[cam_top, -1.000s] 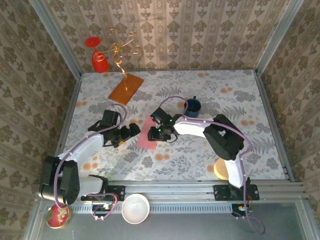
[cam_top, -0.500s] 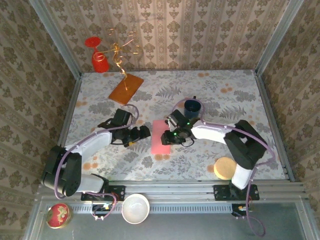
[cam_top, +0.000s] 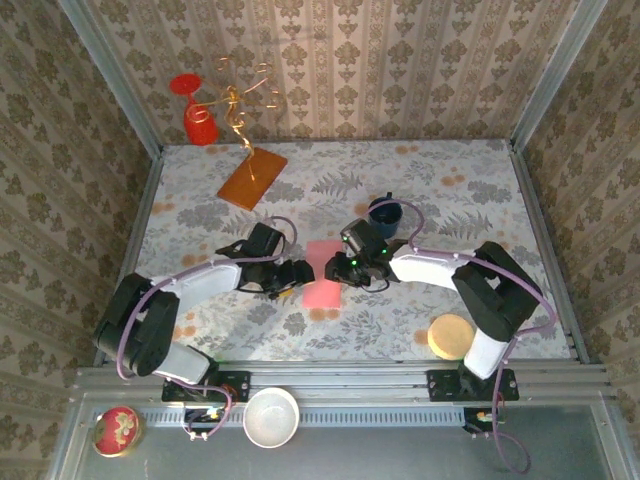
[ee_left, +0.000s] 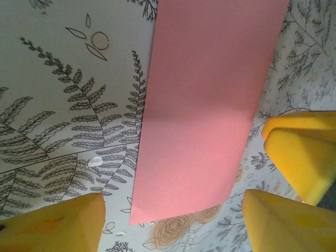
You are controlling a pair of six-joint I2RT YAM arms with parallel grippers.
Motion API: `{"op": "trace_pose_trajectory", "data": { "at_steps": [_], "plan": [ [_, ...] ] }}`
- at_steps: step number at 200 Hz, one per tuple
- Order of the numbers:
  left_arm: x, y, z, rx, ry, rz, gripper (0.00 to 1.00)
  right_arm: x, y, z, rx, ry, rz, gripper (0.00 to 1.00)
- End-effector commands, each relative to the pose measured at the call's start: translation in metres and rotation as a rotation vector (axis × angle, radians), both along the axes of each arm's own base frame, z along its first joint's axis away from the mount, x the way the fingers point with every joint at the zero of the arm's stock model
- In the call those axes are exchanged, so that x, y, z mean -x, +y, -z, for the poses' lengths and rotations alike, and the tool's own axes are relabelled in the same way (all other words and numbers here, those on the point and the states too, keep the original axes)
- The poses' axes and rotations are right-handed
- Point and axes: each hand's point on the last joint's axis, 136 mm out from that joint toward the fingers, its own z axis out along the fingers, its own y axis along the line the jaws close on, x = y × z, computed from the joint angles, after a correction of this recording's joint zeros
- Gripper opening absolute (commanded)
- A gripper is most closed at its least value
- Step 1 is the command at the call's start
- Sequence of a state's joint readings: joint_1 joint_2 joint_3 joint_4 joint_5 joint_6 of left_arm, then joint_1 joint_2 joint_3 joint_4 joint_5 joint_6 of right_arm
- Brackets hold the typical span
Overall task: Fold a paper plane with a square sheet of paper (pick it up from the middle)
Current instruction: Third fold the triangle at the center of the table.
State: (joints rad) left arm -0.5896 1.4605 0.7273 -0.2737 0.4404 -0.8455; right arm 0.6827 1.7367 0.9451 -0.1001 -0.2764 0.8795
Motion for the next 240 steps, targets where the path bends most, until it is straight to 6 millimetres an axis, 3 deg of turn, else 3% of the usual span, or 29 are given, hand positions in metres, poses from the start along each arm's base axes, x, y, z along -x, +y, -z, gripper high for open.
{"op": "trace_pose_trajectory", "data": {
  "at_steps": [1, 55, 100, 180, 240],
  "plan": [
    [-0.005, -0.011, -0.007, 0.035, 0.001, 0.002, 0.64, -0.001, -0.005, 0.013, 0.011, 0.036, 0.035, 0.33],
    [0.003, -0.012, 0.004, 0.022, 0.041, 0.027, 0.49, 0.006, -0.014, 0.037, 0.061, 0.1, 0.047, 0.31],
    [0.01, -0.013, 0.012, 0.005, 0.069, 0.048, 0.42, 0.009, -0.022, 0.047, 0.096, 0.131, 0.048, 0.31],
    [0.018, -0.005, 0.023, -0.039, 0.098, 0.055, 0.43, 0.009, -0.026, 0.049, 0.101, 0.135, 0.057, 0.31],
    [0.02, -0.017, 0.023, 0.013, 0.109, 0.081, 0.4, 0.009, -0.025, 0.048, 0.095, 0.133, 0.049, 0.31]
  ]
}}
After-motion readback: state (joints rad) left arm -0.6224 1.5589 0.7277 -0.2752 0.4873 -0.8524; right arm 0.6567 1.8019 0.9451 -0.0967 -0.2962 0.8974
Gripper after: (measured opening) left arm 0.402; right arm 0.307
